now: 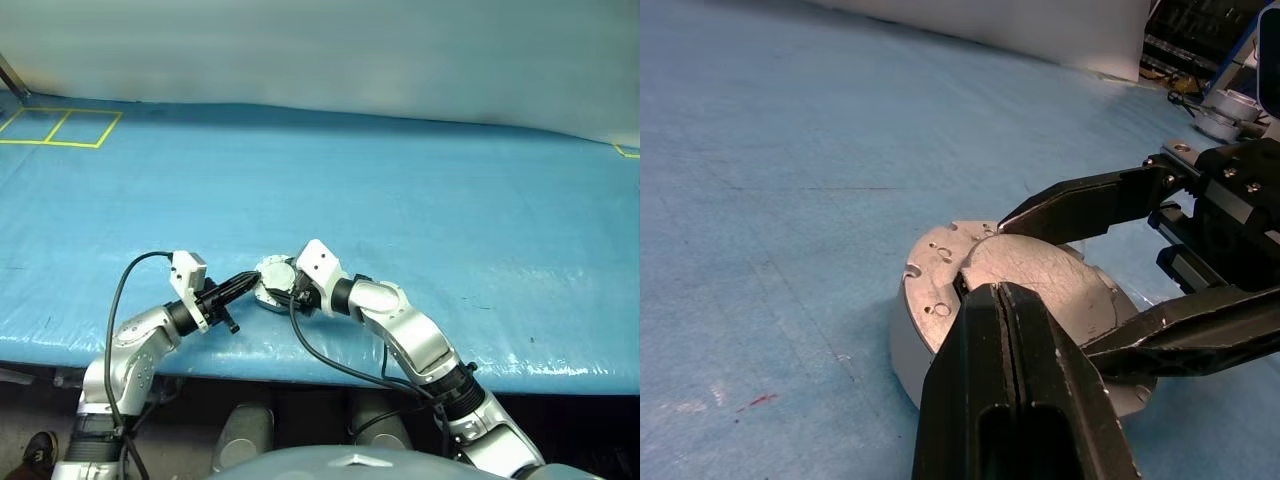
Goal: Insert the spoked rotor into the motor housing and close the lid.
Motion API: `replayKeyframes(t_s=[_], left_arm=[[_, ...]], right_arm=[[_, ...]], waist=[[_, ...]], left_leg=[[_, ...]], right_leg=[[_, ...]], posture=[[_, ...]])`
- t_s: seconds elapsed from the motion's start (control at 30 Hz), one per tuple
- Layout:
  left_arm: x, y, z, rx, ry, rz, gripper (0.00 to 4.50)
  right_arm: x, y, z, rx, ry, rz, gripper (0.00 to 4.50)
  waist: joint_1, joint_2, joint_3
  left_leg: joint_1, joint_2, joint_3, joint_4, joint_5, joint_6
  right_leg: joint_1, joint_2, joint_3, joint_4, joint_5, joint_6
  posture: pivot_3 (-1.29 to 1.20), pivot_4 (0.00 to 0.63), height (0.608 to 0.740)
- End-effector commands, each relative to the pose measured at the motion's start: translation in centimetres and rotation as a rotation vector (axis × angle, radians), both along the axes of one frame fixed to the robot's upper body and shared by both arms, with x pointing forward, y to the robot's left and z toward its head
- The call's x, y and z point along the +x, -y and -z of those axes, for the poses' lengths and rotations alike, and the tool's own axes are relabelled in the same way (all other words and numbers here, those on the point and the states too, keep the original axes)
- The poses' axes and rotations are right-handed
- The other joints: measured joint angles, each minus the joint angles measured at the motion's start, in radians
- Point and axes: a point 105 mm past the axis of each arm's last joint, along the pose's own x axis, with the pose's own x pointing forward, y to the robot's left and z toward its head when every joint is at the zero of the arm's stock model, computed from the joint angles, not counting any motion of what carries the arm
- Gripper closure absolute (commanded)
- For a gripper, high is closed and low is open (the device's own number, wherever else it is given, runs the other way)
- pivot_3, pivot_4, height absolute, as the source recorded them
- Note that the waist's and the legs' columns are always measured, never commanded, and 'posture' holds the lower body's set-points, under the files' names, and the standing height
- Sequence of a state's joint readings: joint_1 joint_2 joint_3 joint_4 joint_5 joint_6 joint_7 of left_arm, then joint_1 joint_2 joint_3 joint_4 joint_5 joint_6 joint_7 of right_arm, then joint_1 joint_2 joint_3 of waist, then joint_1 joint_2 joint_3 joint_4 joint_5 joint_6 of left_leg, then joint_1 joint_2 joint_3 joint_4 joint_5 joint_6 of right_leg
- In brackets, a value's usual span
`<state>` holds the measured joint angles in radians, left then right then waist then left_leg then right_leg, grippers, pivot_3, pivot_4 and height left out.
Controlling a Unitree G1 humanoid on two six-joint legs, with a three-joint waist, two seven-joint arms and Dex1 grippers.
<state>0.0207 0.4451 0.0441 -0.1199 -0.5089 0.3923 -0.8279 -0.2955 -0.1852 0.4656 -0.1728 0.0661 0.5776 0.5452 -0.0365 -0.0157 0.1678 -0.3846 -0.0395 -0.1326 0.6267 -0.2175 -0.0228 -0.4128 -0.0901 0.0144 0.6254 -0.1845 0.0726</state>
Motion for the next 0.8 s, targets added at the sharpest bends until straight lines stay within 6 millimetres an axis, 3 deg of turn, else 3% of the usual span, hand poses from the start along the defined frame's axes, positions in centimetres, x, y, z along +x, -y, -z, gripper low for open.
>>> replayKeyframes(t_s=[0.03,0.5,0.8], left_arm=[[-0.16,-0.02,1.35,0.091,-0.048,0.015,4.5],[-1.06,-0.71,1.98,0.078,-0.06,-0.029,4.5],[-0.77,0.08,1.77,0.048,-0.048,-0.024,4.5]], right_arm=[[-0.04,0.78,1.62,-0.05,-0.049,0.032,1.45],[0.37,1.08,1.25,-0.046,-0.039,0.042,1.45],[0.5,1.21,0.82,-0.033,-0.038,0.046,1.45]], waist=[[0.002,0.001,-0.001],[0.003,0.003,-0.003],[0.01,0.003,-0.003]], left_leg=[[0.0,0.0,0.0,0.0,0.0,0.0],[0.0,0.0,0.0,-0.001,0.0,-0.001],[0.001,-0.001,0.0,-0.001,-0.003,-0.006]], right_leg=[[0.0,0.0,0.0,0.0,0.0,0.0],[0.0,-0.001,0.0,-0.001,0.0,0.0],[-0.001,-0.003,-0.001,-0.001,-0.001,0.001]], posture=[[0.0,0.15,0.74],[0.0,0.15,0.74],[0.0,0.15,0.74]])
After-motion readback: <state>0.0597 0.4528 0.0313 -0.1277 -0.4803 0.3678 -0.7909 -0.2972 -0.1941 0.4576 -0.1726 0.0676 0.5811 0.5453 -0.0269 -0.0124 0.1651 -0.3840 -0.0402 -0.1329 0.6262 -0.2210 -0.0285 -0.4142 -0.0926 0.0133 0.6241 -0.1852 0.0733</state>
